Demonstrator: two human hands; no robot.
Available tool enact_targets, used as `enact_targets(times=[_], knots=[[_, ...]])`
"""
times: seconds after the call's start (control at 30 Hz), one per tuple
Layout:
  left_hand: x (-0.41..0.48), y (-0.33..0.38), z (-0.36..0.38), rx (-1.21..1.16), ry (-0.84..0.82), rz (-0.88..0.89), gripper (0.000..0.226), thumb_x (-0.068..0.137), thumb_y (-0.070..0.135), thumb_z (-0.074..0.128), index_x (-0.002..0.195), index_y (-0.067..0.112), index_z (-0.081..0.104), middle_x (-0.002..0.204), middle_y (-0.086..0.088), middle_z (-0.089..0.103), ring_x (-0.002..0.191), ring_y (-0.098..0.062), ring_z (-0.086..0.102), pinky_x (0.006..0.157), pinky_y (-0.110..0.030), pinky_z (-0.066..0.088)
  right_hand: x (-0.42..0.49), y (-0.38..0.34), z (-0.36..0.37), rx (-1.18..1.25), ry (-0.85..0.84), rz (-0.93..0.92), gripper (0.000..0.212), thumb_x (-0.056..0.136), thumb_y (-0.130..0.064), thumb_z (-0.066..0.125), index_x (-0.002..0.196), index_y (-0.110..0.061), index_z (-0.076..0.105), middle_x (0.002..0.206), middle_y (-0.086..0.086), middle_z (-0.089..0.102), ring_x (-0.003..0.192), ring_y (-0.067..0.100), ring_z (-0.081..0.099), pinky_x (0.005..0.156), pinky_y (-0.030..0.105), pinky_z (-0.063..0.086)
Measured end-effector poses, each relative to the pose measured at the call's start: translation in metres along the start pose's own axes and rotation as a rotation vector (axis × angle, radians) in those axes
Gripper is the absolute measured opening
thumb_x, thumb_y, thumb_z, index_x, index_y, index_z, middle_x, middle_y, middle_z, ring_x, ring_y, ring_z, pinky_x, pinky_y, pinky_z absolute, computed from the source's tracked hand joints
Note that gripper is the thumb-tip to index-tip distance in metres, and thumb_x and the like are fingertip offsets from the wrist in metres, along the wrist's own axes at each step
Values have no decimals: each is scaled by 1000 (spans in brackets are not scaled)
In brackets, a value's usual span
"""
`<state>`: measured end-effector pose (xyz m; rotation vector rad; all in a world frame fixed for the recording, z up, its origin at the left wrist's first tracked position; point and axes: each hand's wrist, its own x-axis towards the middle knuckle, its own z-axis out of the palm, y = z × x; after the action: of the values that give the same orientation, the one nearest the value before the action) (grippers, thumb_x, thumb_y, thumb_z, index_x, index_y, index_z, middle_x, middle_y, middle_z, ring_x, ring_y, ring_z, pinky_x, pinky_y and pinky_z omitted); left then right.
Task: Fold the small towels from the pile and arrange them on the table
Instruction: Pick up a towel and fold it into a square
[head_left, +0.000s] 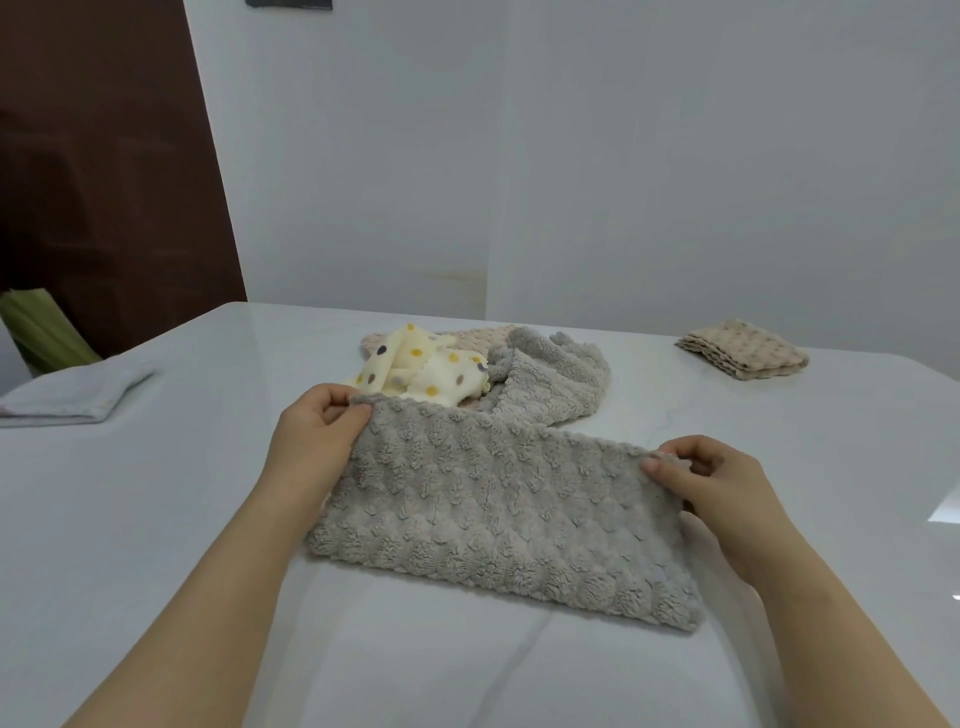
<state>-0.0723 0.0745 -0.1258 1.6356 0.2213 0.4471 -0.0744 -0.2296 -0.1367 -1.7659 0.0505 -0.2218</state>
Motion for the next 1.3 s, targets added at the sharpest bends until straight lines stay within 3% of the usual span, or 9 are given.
enact_targets(times=[0.13, 0.27, 0.37, 0.53, 0.73, 0.83, 0.93, 1.1, 1.3], knots=[[-5, 5, -1, 14, -59, 16, 17, 93, 13, 53, 84, 27, 55, 75, 0, 63, 61, -15, 60, 55, -26, 47, 1, -3, 0, 96, 48, -10, 13, 87, -7, 60, 77, -15, 59, 68, 5, 56, 56, 15, 50, 44, 19, 41], [-10, 11, 1, -84, -180, -112, 22, 95, 12, 48, 85, 31, 53, 71, -6, 64, 48, -15, 61, 40, -21, 46, 1, -8, -1, 56, 144, -84, 21, 93, -11, 51, 84, -28, 60, 84, 15, 55, 71, 24, 52, 61, 30, 45], [-7, 2, 5, 34, -206, -216, 32, 92, 2, 44, 68, 21, 53, 69, -8, 57, 52, -21, 50, 45, -24, 39, 0, -7, -2, -103, 167, -47, 18, 95, -16, 47, 107, -27, 56, 93, 14, 59, 73, 24, 52, 67, 32, 42], [-4, -11, 4, 425, -258, -161, 12, 82, 14, 59, 82, 26, 61, 91, 1, 61, 76, -16, 55, 71, -30, 44, -5, -5, -3, -451, -28, 184, 73, 86, -26, 61, 144, -25, 16, 94, 5, 56, 83, 22, 53, 73, 32, 37], [-7, -18, 12, 872, -382, 8, 50, 82, 28, 58, 130, 31, 42, 131, -1, 48, 117, -19, 45, 89, -29, 40, -7, -9, 3, -705, -149, 180, 67, 83, -16, 61, 141, -23, 28, 101, 4, 51, 94, 22, 49, 78, 27, 36], [-16, -15, 21, 1151, -322, 222, 52, 88, 36, 40, 139, 32, 31, 155, 4, 14, 136, -24, 21, 106, -34, 27, -7, -5, 9, -637, -30, 23, 60, 87, -10, 53, 139, -27, 29, 80, -4, 50, 83, 22, 51, 73, 32, 40], [-34, -12, 42, 1110, -431, 429, 66, 83, 52, 10, 146, 35, 16, 157, 8, -7, 145, -16, -6, 116, -34, 5, -9, -6, 12, -666, -46, 21, 67, 90, -17, 52, 145, -28, 16, 90, 3, 53, 85, 23, 51, 75, 34, 39], [-54, -23, 63, 1299, -728, 369, 55, 94, 57, 16, 144, 45, -3, 157, 13, -9, 145, -15, -13, 116, -43, -9, -7, -10, 5, -800, -112, 261, 73, 81, -40, 65, 140, -17, 28, 134, 9, 48, 122, 27, 47, 97, 37, 39], [-61, -16, 73, 1284, -689, 324, 54, 94, 57, 17, 145, 43, 7, 158, 10, -2, 146, -17, -6, 118, -45, -4, -4, -9, 1, -745, 129, 89, 26, 81, -20, 63, 99, -1, 62, 98, 14, 65, 86, 28, 54, 70, 32, 39]])
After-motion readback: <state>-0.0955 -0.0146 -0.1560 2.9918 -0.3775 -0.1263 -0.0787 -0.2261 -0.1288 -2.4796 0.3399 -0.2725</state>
